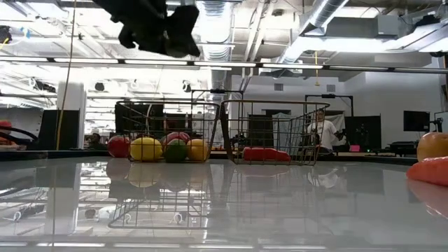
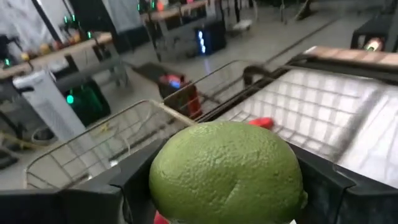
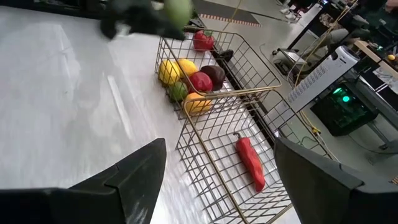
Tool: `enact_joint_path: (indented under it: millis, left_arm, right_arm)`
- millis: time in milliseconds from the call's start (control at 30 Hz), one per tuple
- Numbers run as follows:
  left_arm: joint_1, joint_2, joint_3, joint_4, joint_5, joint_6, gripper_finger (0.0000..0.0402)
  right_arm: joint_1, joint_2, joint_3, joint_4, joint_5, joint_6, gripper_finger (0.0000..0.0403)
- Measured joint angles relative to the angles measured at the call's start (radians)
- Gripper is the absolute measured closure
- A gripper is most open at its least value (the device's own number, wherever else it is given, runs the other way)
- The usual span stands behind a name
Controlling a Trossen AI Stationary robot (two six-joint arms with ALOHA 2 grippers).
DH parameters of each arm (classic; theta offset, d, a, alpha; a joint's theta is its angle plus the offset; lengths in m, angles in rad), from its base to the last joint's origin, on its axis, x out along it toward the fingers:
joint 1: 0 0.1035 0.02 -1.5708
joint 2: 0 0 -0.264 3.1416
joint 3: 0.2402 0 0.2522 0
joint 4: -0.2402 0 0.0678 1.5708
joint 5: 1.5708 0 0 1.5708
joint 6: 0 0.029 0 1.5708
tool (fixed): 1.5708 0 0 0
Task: Sort produce into baskets
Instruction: Put the lime into the left wire basket, then put the carrot into the right wire basket
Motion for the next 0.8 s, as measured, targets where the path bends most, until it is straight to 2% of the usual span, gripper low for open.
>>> enact_joint_path:
  millis: [200, 400, 500, 667, 800]
  left_arm:
    - [0.233, -0.115, 0.000, -0.209, 0.293, -0.027, 0.0130]
    - [0.379, -0.142, 0.000, -0.333, 0.496, -0.014, 0.0076]
    - [0.419, -0.148, 0.000, -0.383, 0.538, 0.013, 0.0052]
    - [0.485, -0.208, 0.000, -0.492, 0.519, 0.029, 0.0045]
    - [0.589, -0.297, 0.000, -0.547, 0.618, 0.042, 0.0054]
  right_arm:
    - [0.000, 0.000, 0.000, -0.001, 0.002, 0.000, 0.0079]
    - [0.000, 0.000, 0.000, -0.004, 0.003, 0.000, 0.0079]
    - [0.000, 0.000, 0.000, -0.004, 0.003, 0.000, 0.0079]
    - [0.000, 0.000, 0.000, -0.003, 0.003, 0.000, 0.0079]
    - [0.000, 0.000, 0.000, -0.003, 0.003, 0.001, 0.0079]
